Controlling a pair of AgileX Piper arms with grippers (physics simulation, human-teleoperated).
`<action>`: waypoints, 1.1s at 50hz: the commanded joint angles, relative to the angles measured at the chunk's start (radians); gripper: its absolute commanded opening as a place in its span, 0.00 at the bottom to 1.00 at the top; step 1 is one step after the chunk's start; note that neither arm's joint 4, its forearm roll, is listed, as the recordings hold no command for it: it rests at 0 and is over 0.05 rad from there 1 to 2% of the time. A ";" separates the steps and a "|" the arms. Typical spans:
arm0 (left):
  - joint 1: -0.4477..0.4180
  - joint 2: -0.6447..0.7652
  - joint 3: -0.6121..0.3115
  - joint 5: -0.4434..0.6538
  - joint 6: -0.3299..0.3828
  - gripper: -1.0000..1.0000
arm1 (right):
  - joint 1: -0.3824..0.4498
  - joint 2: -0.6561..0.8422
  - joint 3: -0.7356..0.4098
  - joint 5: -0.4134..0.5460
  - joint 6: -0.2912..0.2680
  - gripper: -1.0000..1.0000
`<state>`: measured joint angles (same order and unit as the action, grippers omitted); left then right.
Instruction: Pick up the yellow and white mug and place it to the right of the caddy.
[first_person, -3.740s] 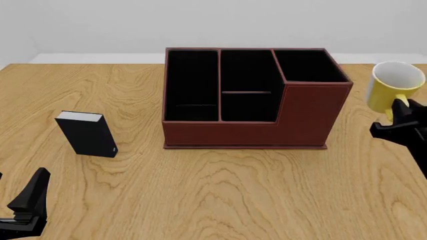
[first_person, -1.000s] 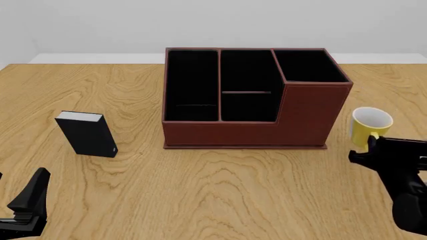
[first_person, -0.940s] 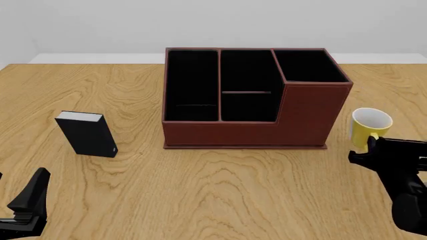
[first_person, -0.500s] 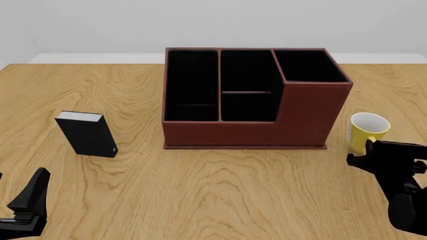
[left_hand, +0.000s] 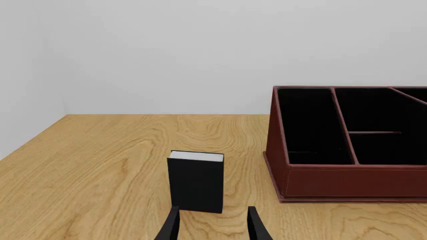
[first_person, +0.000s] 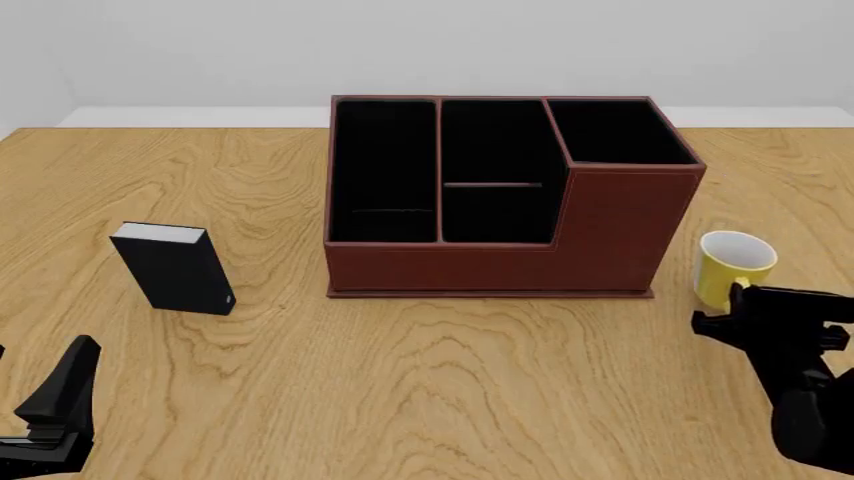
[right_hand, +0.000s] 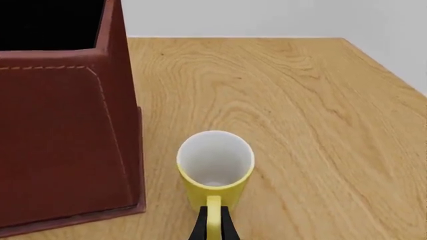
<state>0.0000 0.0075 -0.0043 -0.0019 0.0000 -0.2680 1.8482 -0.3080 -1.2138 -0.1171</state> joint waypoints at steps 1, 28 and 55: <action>0.000 0.000 0.000 0.000 0.000 1.00 | -0.003 0.030 -0.005 -0.005 0.006 0.00; 0.000 0.000 0.000 0.000 0.000 1.00 | -0.011 0.063 -0.018 -0.004 0.001 1.00; 0.000 0.000 0.000 0.000 0.000 1.00 | -0.018 0.047 0.000 -0.005 -0.005 1.00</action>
<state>0.0000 0.0075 -0.0043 -0.0019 0.0000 -0.2823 1.9080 -0.3203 -1.2190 -0.1201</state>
